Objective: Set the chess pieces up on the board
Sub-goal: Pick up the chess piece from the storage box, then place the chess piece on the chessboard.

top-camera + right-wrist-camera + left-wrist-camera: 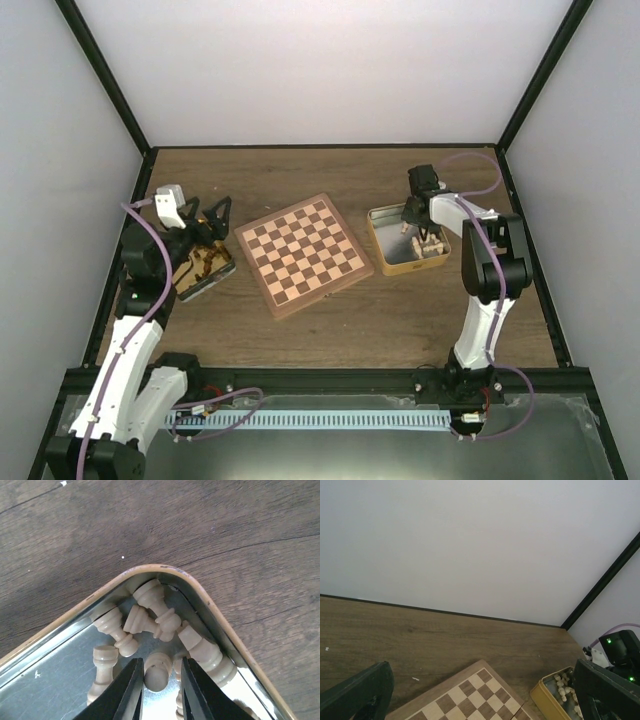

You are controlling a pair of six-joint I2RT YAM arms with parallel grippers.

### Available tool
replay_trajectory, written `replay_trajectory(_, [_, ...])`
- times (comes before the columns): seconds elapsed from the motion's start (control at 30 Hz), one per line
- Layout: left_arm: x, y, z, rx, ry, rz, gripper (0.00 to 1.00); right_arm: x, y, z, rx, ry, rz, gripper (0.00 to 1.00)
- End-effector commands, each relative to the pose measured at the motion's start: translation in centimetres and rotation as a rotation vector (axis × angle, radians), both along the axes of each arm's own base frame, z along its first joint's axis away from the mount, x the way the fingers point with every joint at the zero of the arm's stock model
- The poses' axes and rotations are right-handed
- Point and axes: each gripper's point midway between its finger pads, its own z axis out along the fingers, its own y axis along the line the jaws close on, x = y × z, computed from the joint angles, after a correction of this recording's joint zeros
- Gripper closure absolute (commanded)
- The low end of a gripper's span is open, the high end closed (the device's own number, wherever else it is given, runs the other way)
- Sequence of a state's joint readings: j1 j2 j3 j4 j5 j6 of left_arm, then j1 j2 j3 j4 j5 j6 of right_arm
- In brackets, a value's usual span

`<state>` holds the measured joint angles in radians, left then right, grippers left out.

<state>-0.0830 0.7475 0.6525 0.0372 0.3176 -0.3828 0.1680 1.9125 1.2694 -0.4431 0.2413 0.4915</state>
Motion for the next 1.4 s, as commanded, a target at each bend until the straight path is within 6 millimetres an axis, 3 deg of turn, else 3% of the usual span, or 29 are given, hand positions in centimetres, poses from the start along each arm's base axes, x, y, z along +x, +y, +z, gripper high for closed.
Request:
replay_trajectory(0.0, [0.1, 0.2, 1.3, 0.009, -0.047, 0.008, 0.00, 1.5, 0.1, 0.2, -0.024, -0.022, 0.000, 0.77])
replay_trajectory(0.13, [0.2, 0.3, 1.2, 0.010, -0.046, 0.010, 0.00, 1.8, 0.5, -0.5, -0.011, -0.001, 0.016, 0.81])
replay_trajectory(0.23, [0.1, 0.3, 1.2, 0.011, -0.047, 0.013, 0.00, 1.5, 0.1, -0.1, -0.027, -0.005, 0.000, 0.92])
replay_trajectory(0.37, [0.1, 0.3, 1.2, 0.008, -0.047, 0.010, 0.00, 1.2, 0.0, 2.5, -0.054, -0.043, 0.006, 0.93])
replay_trajectory(0.5, [0.0, 0.2, 1.3, 0.003, -0.049, 0.005, 0.00, 0.2, 1.1, 6.0, -0.037, -0.097, 0.042, 0.93])
replay_trajectory(0.6, [-0.1, 0.2, 1.4, 0.000, -0.054, 0.008, 0.00, -1.0, 3.5, 8.1, 0.042, -0.146, 0.123, 0.93])
replay_trajectory(0.77, [-0.4, 0.4, 1.7, -0.005, -0.064, 0.018, 0.00, -4.6, 10.7, 9.5, 0.176, -0.158, 0.323, 0.92])
replay_trajectory(0.87, [-0.4, 0.6, 1.8, -0.008, -0.066, 0.028, 0.00, -7.4, 15.2, 8.8, 0.236, -0.117, 0.442, 0.92])
replay_trajectory(1.07, [-0.5, 0.6, 1.9, -0.009, -0.071, 0.026, 0.00, -10.3, 19.0, 5.7, 0.203, -0.056, 0.567, 0.92])
replay_trajectory(1.23, [-0.4, 0.3, 1.7, -0.009, -0.063, 0.013, 0.00, -11.1, 20.0, 3.1, 0.151, -0.006, 0.612, 0.93])
replay_trajectory(1.37, [-0.4, 0.3, 1.6, -0.011, -0.064, 0.010, 0.00, -11.1, 19.6, 1.4, 0.100, 0.016, 0.608, 0.93])
